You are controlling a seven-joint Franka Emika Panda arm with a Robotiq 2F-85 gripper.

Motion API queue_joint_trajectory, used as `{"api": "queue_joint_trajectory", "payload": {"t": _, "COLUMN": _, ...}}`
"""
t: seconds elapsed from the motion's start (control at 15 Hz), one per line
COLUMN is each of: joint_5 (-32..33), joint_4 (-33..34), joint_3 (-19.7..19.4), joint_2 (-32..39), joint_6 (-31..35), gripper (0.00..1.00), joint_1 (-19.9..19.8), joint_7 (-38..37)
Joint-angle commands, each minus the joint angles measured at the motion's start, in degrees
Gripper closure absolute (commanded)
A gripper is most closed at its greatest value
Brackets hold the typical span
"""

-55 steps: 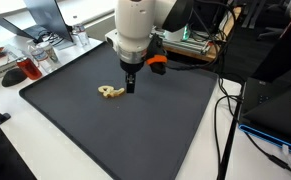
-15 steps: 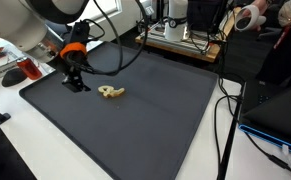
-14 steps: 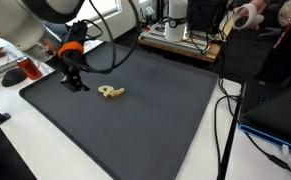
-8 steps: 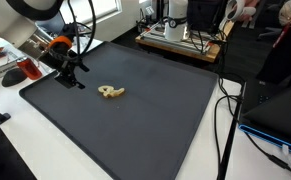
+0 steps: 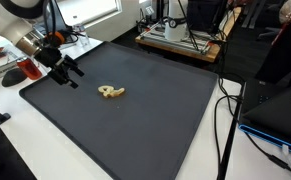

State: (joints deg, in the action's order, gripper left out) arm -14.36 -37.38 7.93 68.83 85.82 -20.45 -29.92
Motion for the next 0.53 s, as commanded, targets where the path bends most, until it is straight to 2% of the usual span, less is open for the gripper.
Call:
{"api": "queue_joint_trajectory", "payload": {"t": 0.0, "joint_5": -1.5, "joint_4": -2.2, "joint_3": 1.7, "joint_2": -0.3, "joint_6": 4.7, "gripper": 0.00, "joint_1": -3.0, "joint_7": 7.9}}
{"api": "queue_joint_trajectory", "payload": {"t": 0.27, "joint_5": -0.9, "joint_4": -8.2, "joint_3": 1.7, "joint_2": -2.7, "joint_6": 10.3, "gripper": 0.00, "joint_1": -5.0, "joint_7": 16.9}}
{"api": "queue_joint_trajectory", "payload": {"t": 0.47, "joint_5": -1.2, "joint_4": -16.6, "joint_3": 1.7, "joint_2": -6.4, "joint_6": 15.3, "gripper": 0.00, "joint_1": -6.4, "joint_7": 22.3}}
